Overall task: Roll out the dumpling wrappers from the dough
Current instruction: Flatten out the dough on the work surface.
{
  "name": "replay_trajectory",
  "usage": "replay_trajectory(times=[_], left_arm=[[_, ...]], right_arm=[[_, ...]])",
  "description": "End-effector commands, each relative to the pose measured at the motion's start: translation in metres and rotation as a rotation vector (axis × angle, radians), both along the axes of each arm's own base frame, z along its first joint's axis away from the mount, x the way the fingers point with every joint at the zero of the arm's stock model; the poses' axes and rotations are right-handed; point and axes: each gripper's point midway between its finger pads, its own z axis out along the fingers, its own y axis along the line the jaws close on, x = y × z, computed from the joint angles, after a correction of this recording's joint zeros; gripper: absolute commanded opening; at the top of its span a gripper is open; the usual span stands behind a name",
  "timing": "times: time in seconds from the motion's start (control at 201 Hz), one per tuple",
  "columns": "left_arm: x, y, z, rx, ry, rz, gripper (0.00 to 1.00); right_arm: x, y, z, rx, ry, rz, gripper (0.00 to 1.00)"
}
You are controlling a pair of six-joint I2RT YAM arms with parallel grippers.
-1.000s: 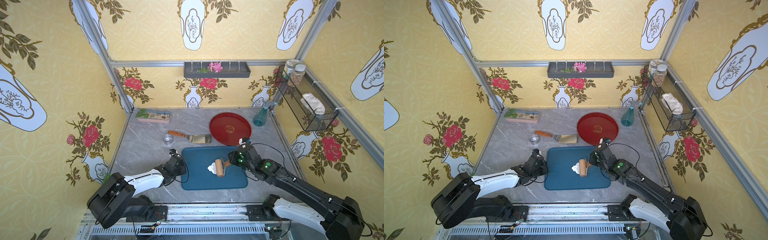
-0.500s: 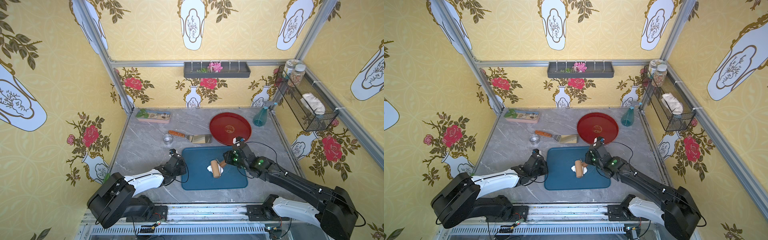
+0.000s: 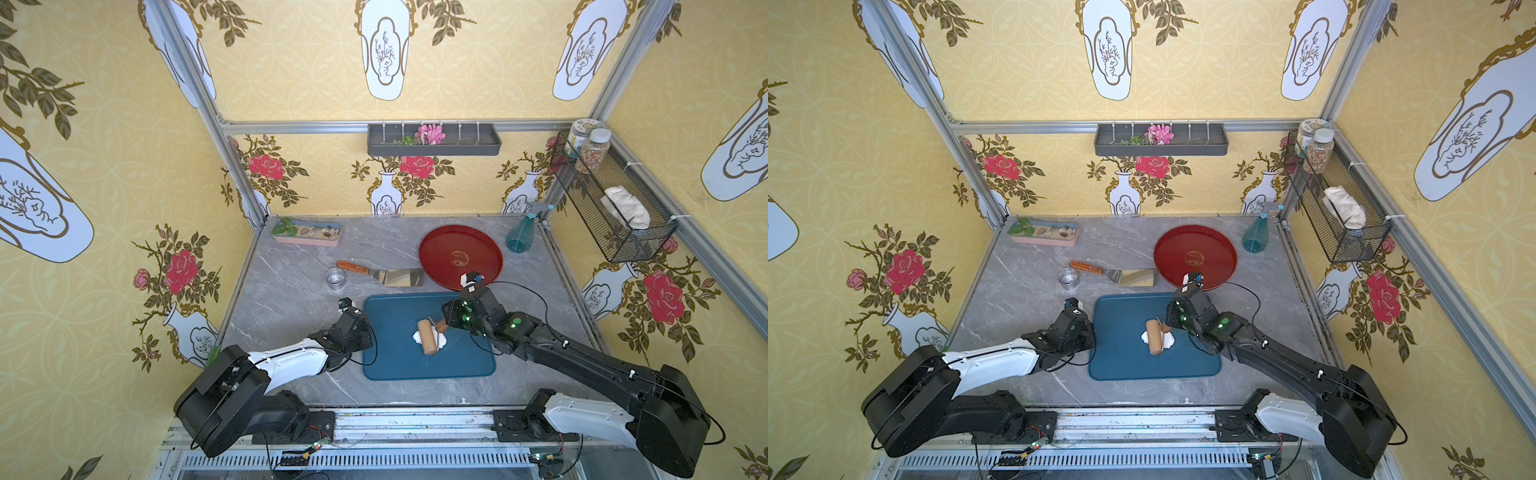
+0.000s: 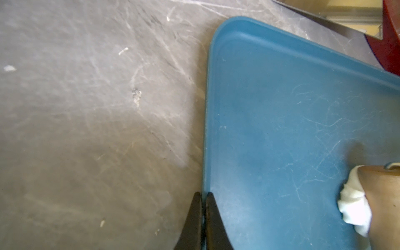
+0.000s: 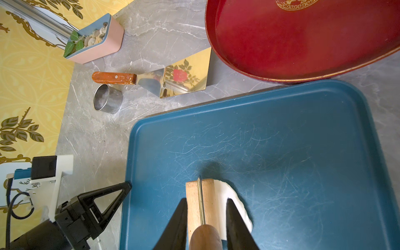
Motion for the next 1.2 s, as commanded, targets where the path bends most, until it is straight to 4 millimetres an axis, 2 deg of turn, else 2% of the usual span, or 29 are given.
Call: replay_trajectory(times=[0.0, 0.274, 0.388, 0.543, 0.692, 0.846, 1.011, 1.19], left_arm=[[-0.008, 0.003, -0.008, 0.008, 0.042, 0.000, 0.00], [-0.009, 0.003, -0.008, 0.009, 0.043, 0.000, 0.00], [-0.008, 0.003, -0.008, 0.008, 0.042, 0.000, 0.00], [-0.008, 0.003, -0.007, 0.007, 0.041, 0.000, 0.00], [-0.008, 0.003, -0.008, 0.009, 0.044, 0.000, 0.00], [-0.008, 0.003, -0.008, 0.009, 0.043, 0.000, 0.00], [-0.008, 0.003, -0.008, 0.009, 0.043, 0.000, 0.00], [-0.008, 0.003, -0.008, 0.009, 0.043, 0.000, 0.00]], right_arm=[[-0.018, -0.005, -0.023, -0.109, 0.072, 0.060, 0.00], [-0.020, 0.006, -0.024, -0.164, 0.057, 0.076, 0.00], [-0.021, 0.000, -0.022, -0.182, 0.047, 0.060, 0.00], [-0.020, -0.009, -0.009, -0.181, 0.001, 0.034, 0.00], [-0.022, 0.007, -0.007, -0.138, 0.000, 0.075, 0.00], [-0.025, 0.026, -0.017, -0.152, 0.017, 0.105, 0.00], [-0.025, 0.027, -0.023, -0.166, 0.026, 0.097, 0.00], [-0.026, 0.034, -0.020, -0.158, 0.024, 0.108, 0.00]])
